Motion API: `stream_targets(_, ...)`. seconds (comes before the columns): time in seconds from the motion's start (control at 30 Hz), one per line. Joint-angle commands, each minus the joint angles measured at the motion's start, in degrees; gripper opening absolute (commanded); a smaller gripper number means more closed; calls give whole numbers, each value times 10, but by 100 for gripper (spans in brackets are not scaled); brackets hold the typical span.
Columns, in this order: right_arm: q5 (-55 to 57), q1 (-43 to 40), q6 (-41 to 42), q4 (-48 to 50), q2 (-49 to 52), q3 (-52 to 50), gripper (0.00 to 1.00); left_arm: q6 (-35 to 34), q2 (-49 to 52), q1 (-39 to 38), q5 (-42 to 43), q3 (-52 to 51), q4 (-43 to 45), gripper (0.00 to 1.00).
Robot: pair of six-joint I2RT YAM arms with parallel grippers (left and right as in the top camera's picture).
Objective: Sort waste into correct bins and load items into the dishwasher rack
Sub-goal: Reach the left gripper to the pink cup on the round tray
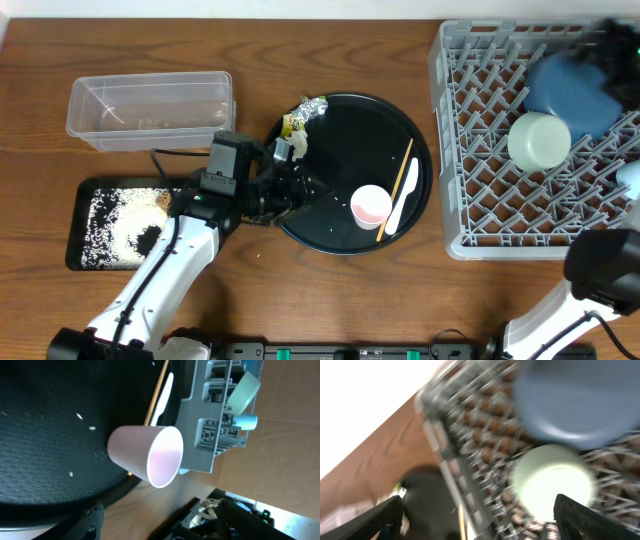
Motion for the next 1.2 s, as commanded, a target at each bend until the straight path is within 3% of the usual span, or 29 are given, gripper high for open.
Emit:
stream_targets(0.0,19,47,-22,-13,-14,8,95,43,3,-7,-10,2,-10,74)
stream_targets(0.1,86,88,-22,-20,-14,8,99,68,-2,-28,-38,8,-34,75)
stream_targets(0.13,108,101,-22,-21,-14,8,99,73,-7,-39,-68,14,-55,88)
stream_targets(0.37,153,138,-19,-21,-14,8,99,78,-52,-142,-320,99,-206,94)
stream_targets(0.5,153,137,-19,-23,-14,5,99,92,-57,-200,-396,146,-243,94)
stream_targets(0.67,152,138,-19,-35,-13,5,99,92,-37,-231,-437,147,-250,94)
stream_targets(0.9,134,141,-19,-42,-13,5,99,85,50,-231,-433,147,-223,93)
stream_targets(1.03,133,144,-19,-43,-13,5,99,83,91,-231,-418,147,-187,81)
stream_targets(1.17,133,144,-19,-42,-13,5,99,83,116,-231,-394,147,-154,80)
